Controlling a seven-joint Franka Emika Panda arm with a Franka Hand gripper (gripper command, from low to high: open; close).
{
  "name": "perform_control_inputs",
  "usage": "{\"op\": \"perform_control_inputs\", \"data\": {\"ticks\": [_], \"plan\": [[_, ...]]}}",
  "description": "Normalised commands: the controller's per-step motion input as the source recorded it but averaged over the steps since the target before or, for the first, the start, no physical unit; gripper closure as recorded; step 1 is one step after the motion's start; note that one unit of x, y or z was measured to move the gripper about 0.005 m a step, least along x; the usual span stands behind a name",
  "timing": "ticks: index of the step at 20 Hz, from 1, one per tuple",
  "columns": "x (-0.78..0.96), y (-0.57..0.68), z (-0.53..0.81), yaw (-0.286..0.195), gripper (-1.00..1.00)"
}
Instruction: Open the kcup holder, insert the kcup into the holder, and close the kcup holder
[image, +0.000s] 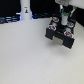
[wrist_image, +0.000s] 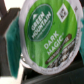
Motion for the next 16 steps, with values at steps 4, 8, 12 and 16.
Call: {"op": "perform_control_inputs", "data": {"ticks": [4,8,12,16], "plan": [[0.02,-0.2,0.09,-0.002,1.0],[0.0,-0.41,0.15,-0.012,1.0],[0.0,-0.48,0.09,-0.001,1.0],[-0.01,-0.12,-0.11,0.01,1.0]]}}
